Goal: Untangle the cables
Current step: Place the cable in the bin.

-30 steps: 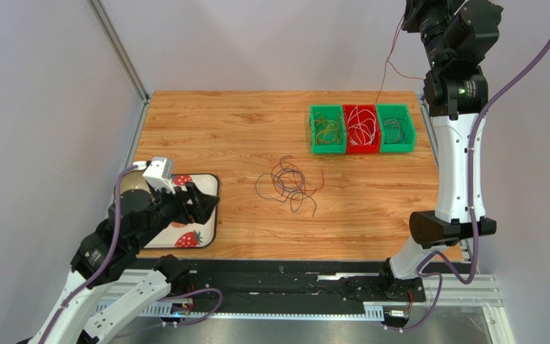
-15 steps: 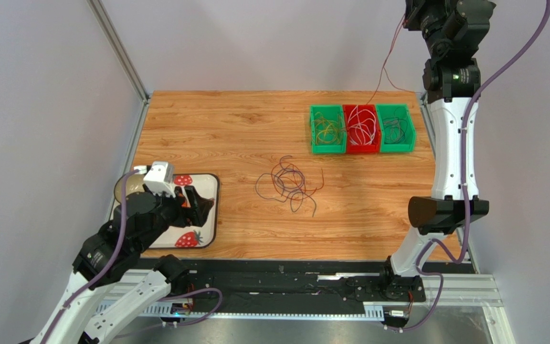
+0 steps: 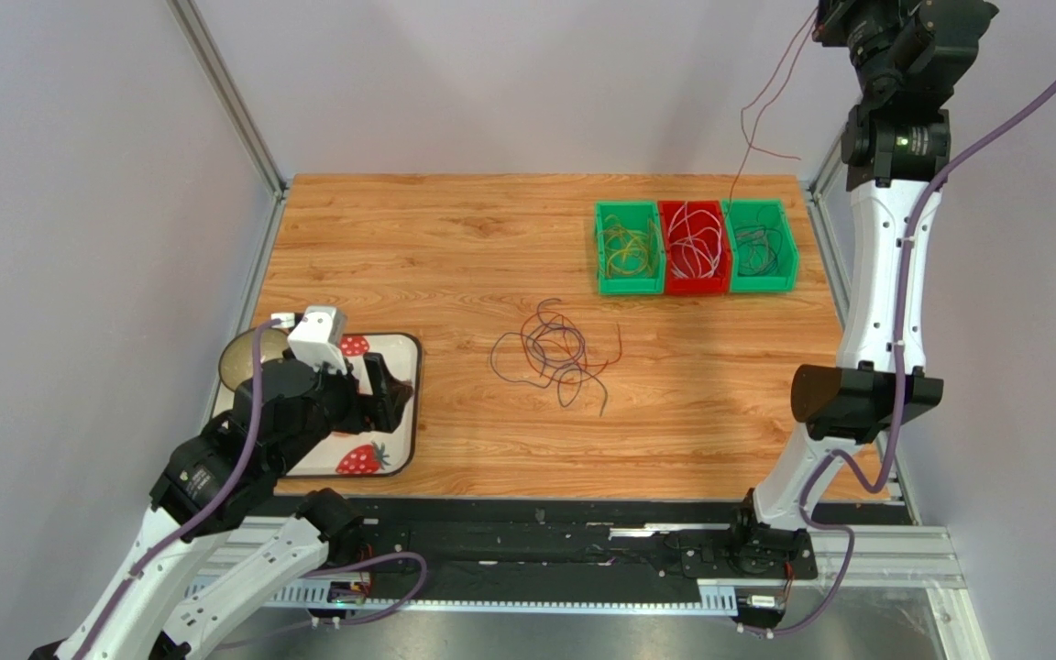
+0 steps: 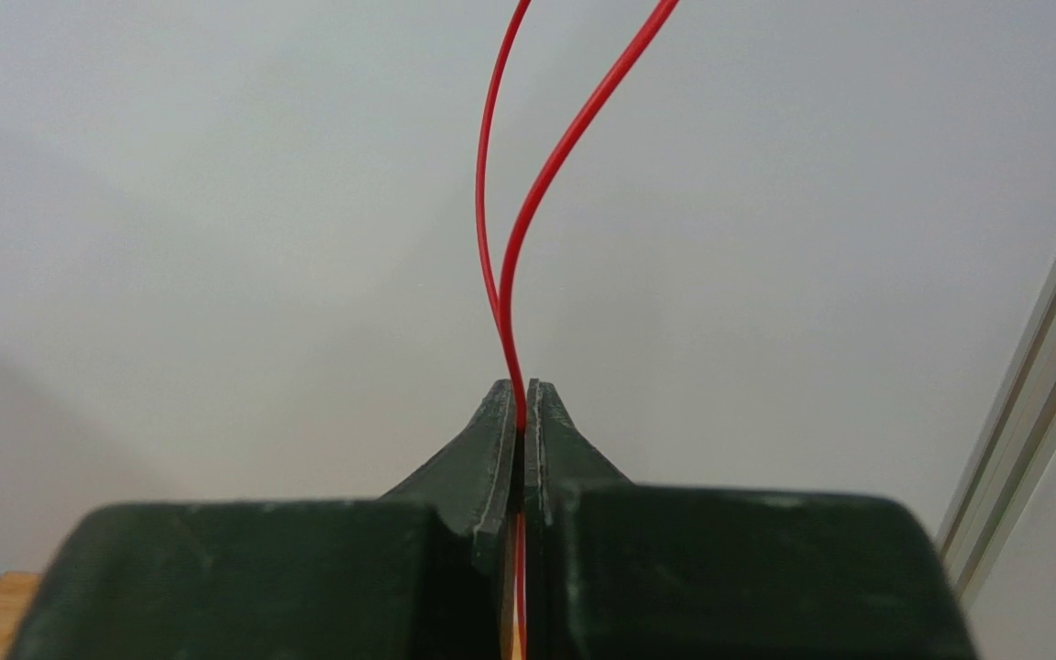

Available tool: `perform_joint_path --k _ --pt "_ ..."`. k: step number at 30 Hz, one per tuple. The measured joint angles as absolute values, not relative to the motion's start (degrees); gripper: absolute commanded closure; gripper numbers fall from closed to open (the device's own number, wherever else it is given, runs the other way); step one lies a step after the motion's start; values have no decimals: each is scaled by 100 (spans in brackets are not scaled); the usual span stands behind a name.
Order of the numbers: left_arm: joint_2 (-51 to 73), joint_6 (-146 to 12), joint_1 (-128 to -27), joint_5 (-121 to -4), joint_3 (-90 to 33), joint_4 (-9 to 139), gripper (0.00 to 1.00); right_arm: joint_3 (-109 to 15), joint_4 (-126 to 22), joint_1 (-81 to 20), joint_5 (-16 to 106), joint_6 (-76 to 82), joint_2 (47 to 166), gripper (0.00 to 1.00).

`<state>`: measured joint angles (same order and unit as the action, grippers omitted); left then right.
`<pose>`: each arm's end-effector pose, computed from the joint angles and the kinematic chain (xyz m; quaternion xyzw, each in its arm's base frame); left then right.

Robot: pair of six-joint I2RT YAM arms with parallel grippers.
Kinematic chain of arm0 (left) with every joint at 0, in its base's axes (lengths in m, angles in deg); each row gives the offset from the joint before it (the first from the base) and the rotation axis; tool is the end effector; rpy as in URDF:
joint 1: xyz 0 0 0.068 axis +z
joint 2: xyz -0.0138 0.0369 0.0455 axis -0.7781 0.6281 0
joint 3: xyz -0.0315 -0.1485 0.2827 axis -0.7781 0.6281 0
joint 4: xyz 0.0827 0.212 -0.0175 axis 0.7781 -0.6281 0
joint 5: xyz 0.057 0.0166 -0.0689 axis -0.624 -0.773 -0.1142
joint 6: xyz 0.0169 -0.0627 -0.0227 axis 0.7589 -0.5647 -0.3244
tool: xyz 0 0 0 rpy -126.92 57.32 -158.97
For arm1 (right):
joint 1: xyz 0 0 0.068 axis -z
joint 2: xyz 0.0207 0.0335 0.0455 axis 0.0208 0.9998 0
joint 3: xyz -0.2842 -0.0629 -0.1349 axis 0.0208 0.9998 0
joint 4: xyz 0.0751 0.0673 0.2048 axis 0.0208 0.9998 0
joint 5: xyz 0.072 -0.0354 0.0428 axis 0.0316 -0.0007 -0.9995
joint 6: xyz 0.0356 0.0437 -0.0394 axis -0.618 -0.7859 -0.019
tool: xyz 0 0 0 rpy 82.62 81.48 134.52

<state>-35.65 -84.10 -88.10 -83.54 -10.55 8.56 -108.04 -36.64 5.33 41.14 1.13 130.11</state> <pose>0.0238 -0.0027 0.3472 0.0101 0.8568 -0.1936 0.4778 0.3664 -0.0303 0.6151 -0.0027 0.6016 0.0775 0.7950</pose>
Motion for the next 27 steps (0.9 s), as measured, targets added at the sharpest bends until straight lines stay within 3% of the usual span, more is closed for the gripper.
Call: perform_joint_path --k 10,27 --pt "-3565 -8410 -8810 -8363 -1055 856 8 -10902 -4014 829 3587 -294 13297 100" --pt "-3521 -8410 -8810 -8378 -1055 840 9 -8857 -4901 837 2724 -1159 13092 100"
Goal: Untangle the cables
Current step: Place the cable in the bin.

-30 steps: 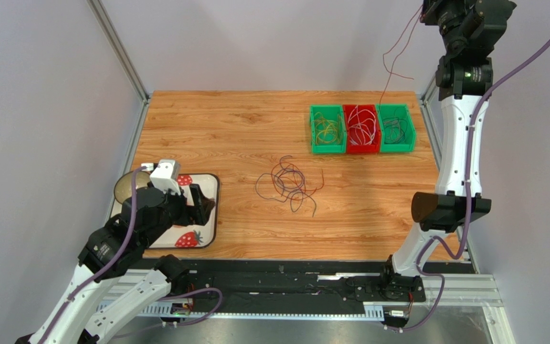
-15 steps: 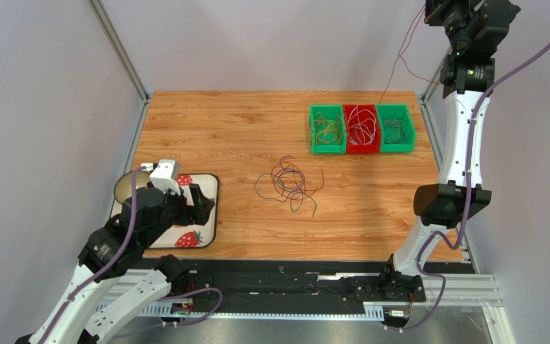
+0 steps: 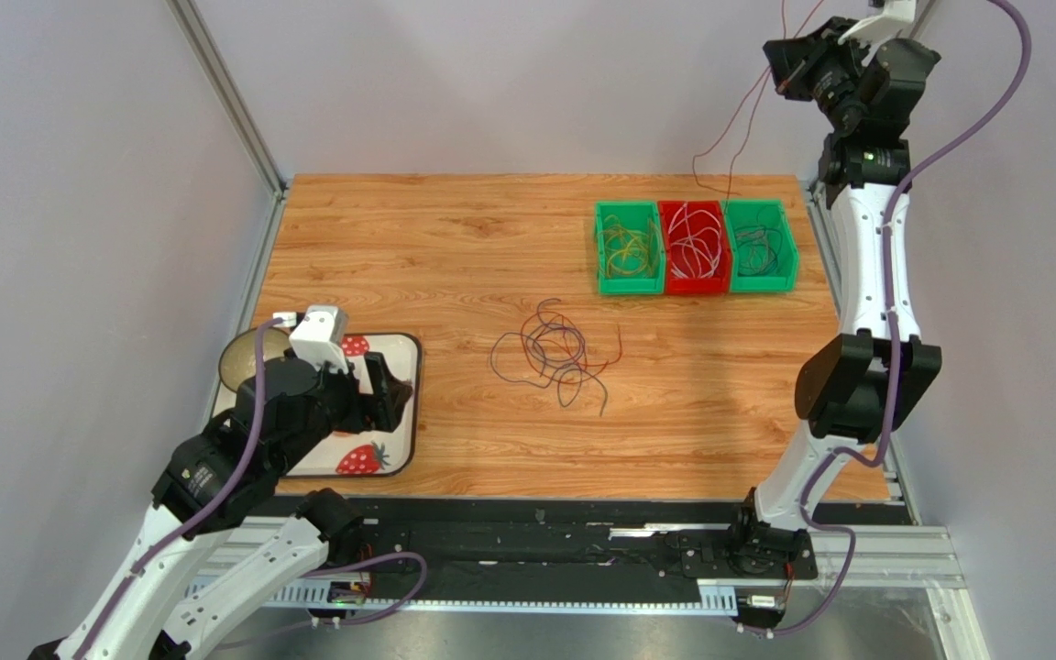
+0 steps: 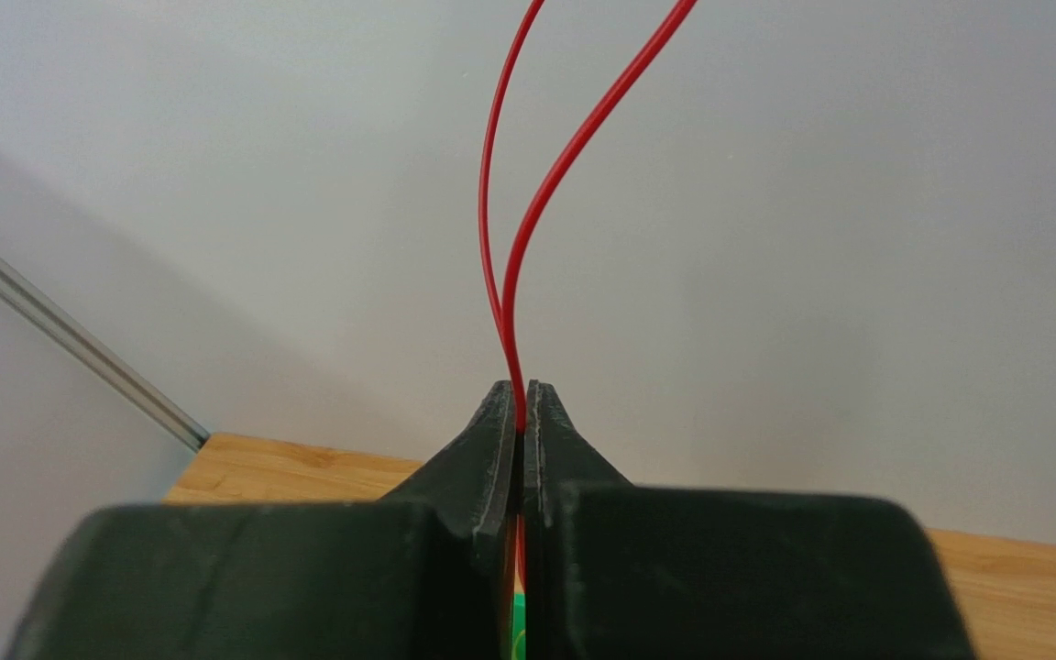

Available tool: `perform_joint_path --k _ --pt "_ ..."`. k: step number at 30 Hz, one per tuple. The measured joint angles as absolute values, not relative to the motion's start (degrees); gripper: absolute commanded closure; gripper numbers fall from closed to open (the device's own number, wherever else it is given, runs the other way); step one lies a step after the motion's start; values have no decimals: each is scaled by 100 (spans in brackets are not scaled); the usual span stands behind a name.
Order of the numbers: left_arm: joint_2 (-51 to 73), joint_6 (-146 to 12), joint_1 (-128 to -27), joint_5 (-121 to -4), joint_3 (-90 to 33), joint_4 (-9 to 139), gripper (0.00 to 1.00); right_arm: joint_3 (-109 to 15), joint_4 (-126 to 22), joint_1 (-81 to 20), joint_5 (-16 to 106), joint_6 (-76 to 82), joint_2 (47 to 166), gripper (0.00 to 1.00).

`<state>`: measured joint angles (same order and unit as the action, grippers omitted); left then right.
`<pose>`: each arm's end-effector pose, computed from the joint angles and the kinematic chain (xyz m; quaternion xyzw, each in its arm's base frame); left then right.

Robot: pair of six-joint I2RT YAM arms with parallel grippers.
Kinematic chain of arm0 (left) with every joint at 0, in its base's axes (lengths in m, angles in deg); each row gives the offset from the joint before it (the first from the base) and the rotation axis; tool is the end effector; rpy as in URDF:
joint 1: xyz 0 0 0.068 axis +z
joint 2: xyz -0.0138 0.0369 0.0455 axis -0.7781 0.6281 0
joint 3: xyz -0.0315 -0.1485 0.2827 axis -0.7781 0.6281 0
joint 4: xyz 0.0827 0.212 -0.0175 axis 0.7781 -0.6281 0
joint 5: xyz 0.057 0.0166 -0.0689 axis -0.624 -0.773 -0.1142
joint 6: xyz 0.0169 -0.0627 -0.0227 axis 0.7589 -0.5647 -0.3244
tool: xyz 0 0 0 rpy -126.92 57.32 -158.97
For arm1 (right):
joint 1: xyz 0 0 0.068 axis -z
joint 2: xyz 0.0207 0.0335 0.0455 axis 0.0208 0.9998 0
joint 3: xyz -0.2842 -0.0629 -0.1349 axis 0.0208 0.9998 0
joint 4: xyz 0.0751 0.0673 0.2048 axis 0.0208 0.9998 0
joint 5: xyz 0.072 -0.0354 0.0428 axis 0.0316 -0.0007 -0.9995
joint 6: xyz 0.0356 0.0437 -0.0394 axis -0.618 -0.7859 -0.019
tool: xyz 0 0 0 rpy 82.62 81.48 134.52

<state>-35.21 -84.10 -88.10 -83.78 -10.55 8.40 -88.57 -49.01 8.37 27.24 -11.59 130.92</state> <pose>0.0252 -0.0034 0.3469 0.0097 0.8593 -0.1894 0.4751 0.4167 -0.0456 0.5356 0.0077 0.6585 0.2214 0.7192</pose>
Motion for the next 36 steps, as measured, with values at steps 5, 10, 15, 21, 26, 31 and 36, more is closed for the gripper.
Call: perform_joint_path --k 5,10,15,21,26,31,36 --pt "-3521 -8410 -8810 -8376 -1055 838 9 -8520 -5102 835 2540 -1537 13079 100" --pt "-3536 -8410 -8810 -8374 -1055 838 9 -8245 -5260 829 2474 -1787 12957 100" --pt "-3549 -8410 -8810 -8372 -1055 840 10 -7851 -5358 776 2479 -1968 12753 100" --pt "-3621 -8407 -8810 -8372 -1055 840 9 -7502 -5408 616 2560 -2119 12705 100" --pt "-3635 -8407 -8810 -8372 -1055 840 9 -7324 -5432 468 2656 -2167 12705 100" --pt "-3659 -8407 -8810 -8369 -1055 838 9 -6907 -5618 411 2743 -2182 12690 100" --pt "-3663 -8407 -8810 -8369 -1055 840 9 -6529 -5655 411 2770 -2248 12690 100"
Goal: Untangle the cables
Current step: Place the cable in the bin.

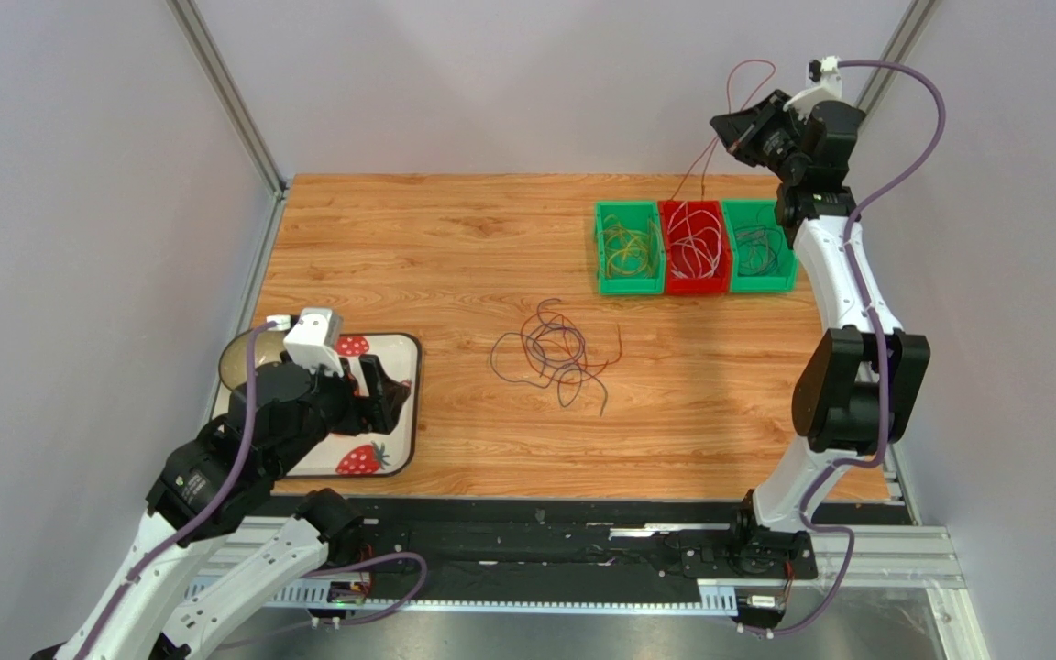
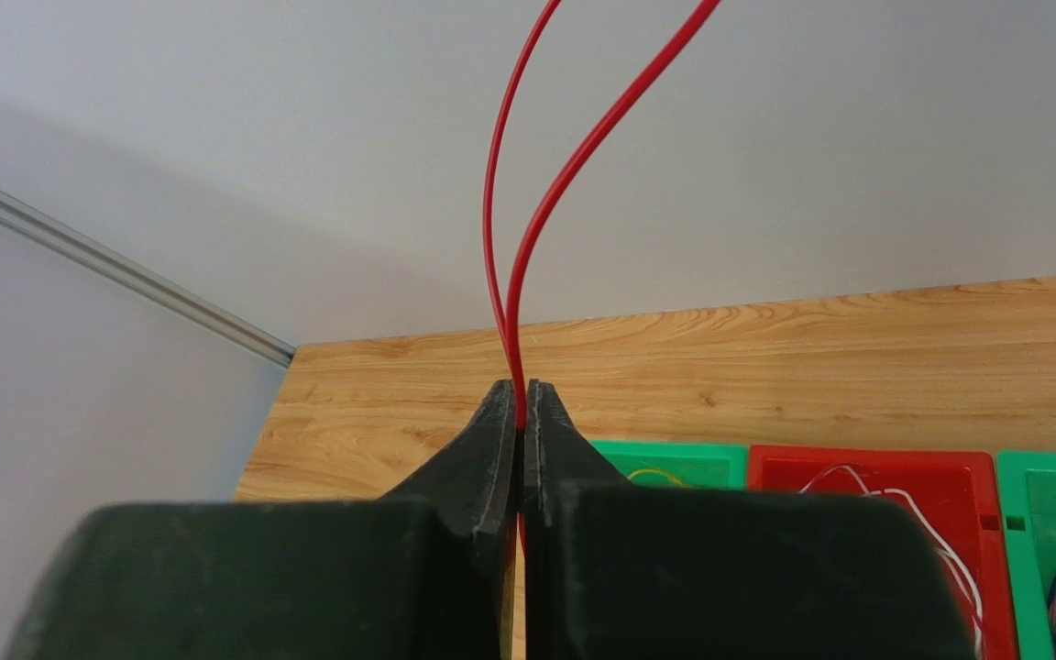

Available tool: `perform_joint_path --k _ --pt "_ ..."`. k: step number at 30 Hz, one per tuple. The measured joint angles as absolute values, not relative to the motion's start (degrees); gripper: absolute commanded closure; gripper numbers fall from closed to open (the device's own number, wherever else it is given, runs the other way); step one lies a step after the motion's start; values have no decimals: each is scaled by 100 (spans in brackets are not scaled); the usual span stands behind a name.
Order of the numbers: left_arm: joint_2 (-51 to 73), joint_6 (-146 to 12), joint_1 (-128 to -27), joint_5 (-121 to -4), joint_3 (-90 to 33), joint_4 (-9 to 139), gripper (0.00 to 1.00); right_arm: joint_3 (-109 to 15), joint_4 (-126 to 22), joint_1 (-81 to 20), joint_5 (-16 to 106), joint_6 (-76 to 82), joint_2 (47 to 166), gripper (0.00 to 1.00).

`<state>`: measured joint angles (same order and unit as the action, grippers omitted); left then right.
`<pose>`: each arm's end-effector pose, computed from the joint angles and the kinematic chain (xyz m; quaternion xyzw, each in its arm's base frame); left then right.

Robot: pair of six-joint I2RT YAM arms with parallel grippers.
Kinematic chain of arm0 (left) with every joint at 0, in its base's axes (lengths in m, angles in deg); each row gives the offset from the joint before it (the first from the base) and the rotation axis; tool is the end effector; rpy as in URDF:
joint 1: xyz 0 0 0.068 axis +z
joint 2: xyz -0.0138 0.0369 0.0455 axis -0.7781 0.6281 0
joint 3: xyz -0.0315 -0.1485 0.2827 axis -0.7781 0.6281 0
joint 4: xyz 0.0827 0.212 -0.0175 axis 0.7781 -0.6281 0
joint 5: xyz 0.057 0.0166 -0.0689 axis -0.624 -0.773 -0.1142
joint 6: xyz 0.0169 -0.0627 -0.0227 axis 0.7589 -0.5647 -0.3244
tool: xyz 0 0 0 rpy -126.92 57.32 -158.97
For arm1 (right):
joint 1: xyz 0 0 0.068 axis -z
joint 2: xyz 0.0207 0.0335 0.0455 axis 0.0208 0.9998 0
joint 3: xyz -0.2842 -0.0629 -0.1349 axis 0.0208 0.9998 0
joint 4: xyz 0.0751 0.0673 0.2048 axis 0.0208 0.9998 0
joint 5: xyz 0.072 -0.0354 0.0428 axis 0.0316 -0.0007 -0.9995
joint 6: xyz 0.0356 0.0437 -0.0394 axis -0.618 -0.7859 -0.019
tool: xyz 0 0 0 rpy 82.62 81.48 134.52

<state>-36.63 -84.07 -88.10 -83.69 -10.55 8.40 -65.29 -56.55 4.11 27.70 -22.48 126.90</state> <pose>0.0205 0.0000 0.3469 0.0086 0.8531 -0.1961 0.4834 0.4216 -0.0151 0.4462 0.0867 0.7198 0.3116 0.6142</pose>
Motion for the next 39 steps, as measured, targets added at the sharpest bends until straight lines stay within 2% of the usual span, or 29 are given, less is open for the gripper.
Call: perform_joint_path --k 8,23,39 --pt "-3663 -8407 -8810 -8369 -1055 840 9 -6238 -5675 411 2988 -2250 12690 100" --pt "-3661 -8407 -8810 -8369 -1055 840 9 -5908 -4943 411 4188 -1562 12668 100" --pt "-3639 -8407 -8810 -8367 -1055 840 10 -5744 -4816 297 4055 -1221 12841 100"
